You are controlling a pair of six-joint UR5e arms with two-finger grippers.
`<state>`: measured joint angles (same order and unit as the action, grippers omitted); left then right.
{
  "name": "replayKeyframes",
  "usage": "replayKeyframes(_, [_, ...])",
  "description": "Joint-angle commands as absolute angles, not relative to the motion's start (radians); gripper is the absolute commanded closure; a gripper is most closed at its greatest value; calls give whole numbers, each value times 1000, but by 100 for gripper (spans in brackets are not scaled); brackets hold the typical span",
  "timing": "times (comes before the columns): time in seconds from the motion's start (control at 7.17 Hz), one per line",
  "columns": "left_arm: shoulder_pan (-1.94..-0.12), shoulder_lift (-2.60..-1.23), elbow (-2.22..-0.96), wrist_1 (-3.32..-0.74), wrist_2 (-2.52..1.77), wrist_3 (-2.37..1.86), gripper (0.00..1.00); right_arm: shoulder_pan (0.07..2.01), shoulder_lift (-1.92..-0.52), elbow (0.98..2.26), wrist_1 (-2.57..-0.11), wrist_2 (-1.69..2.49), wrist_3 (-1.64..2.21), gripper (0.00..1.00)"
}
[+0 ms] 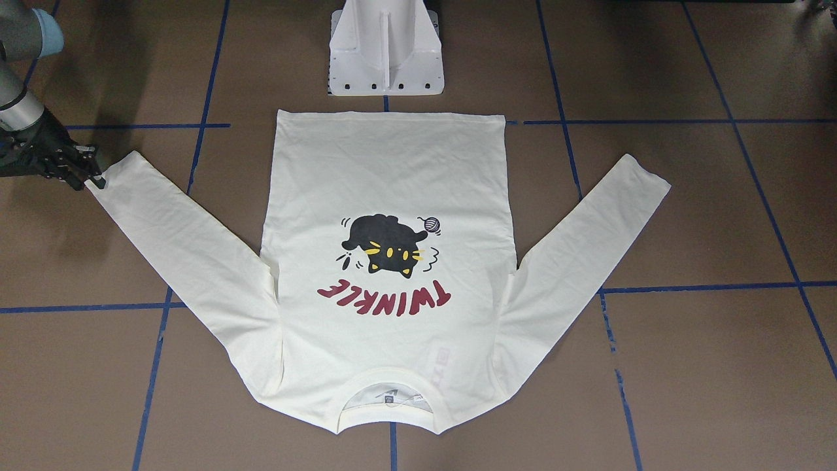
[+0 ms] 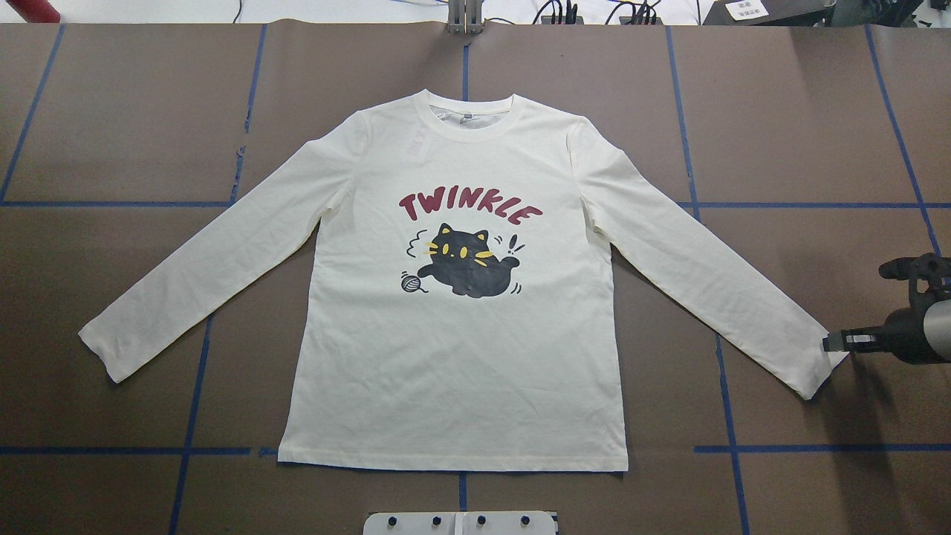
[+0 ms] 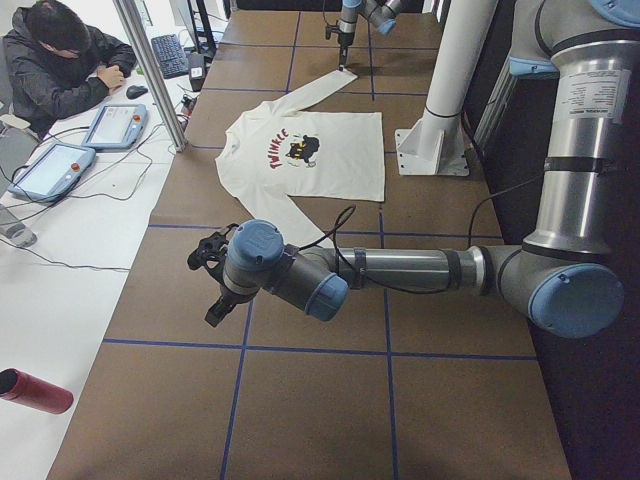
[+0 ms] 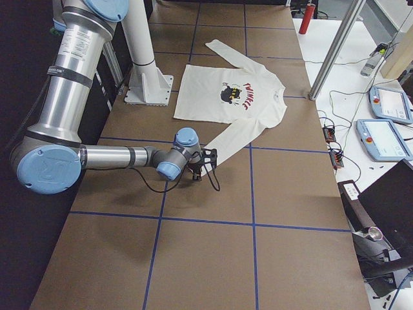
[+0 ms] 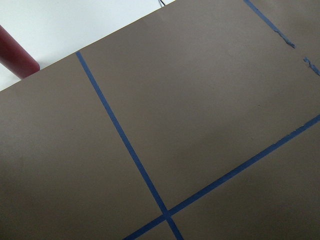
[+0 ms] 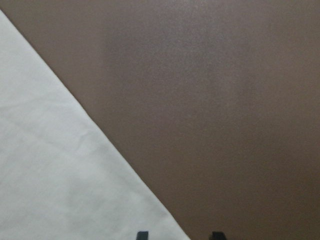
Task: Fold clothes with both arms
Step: 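Move the right gripper to the nearest sleeve cuff and grasp it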
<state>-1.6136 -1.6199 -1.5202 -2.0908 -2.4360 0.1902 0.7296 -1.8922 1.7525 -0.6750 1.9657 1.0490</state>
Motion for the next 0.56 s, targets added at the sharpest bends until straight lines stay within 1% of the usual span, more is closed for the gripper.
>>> replayKeyframes(0.0, [-1614, -1620, -1520, -2091, -2436, 190, 0, 723, -1891, 1753, -675, 1967, 1049, 48])
replayKeyframes(0.14, [-1614, -1620, -1520, -2091, -2436, 190, 0, 719, -1893, 1753, -673, 1967, 1049, 48])
replayKeyframes(0.28, [-1615, -1620, -1520, -2091, -2436, 190, 0, 716, -1893, 1753, -673, 1967, 1049, 52])
replayKeyframes(0.42, [-1615, -1620, -1520, -2091, -2436, 190, 0, 716, -1893, 1755, -672, 1968, 1051, 90])
